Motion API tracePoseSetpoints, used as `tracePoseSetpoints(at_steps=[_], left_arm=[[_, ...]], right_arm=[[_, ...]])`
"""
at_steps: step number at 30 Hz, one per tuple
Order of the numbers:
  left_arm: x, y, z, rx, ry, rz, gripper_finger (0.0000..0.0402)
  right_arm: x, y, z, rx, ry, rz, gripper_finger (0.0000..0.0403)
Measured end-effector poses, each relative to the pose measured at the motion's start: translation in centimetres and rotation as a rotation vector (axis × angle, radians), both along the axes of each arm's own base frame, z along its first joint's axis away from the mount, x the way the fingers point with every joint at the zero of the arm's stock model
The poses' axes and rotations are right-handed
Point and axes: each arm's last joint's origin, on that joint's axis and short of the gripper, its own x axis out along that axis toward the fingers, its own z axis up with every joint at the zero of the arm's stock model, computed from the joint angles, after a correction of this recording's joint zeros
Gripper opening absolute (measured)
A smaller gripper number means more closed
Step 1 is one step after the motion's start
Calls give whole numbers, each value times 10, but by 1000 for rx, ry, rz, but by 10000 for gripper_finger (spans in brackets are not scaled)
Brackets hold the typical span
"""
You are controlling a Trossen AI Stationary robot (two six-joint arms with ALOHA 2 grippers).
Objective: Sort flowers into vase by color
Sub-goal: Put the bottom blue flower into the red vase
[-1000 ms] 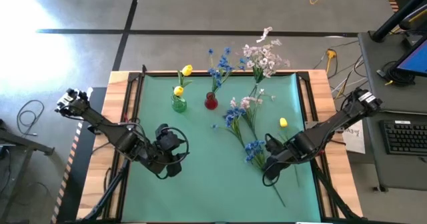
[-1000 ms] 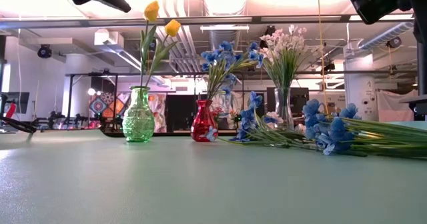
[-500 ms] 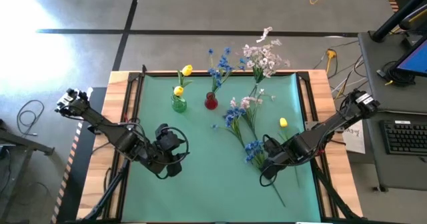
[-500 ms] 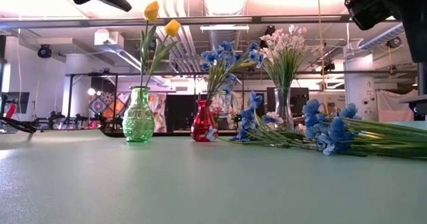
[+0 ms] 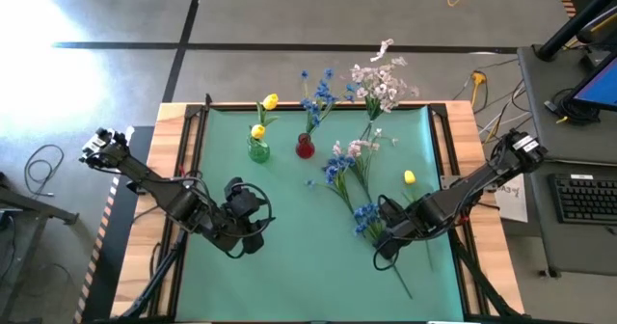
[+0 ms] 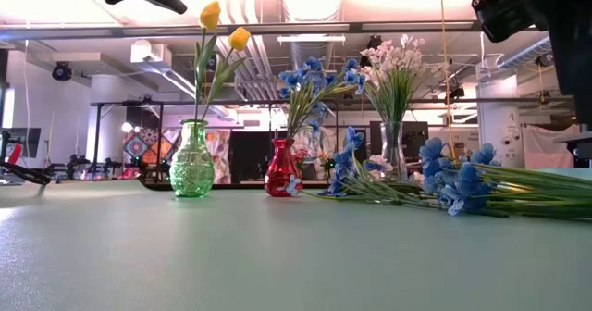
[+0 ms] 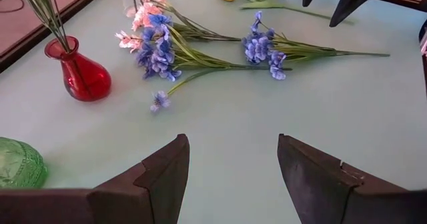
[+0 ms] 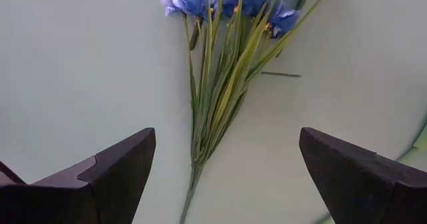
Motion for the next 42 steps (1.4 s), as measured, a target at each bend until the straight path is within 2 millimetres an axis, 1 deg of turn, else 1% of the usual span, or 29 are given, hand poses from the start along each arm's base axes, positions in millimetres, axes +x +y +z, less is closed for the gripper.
tracePoseSetpoints(at_steps=[7, 10, 14, 20, 26, 33, 42], left_arm=[[0, 0, 0, -2, -3, 1, 213], [0, 0, 0, -2, -4, 1, 213], [0, 0, 0, -3, -6, 1, 213], [0, 0, 0, -3, -7, 1, 213], [0, 0, 0, -3, -7, 1, 213], [1, 0, 1, -4, -8, 2, 213], [1, 0, 1, -5, -10, 2, 213]], right_arm=[[1, 0, 0, -16, -19, -5, 364], [5, 3, -1, 1, -50, -2, 364], [13, 8, -8, 7, -64, 9, 364], [18, 11, -24, -28, -1, 13, 364], [21, 13, -35, -51, 36, 34, 364], [24, 14, -44, -71, 65, 54, 364], [26, 15, -50, -89, 78, 88, 364]])
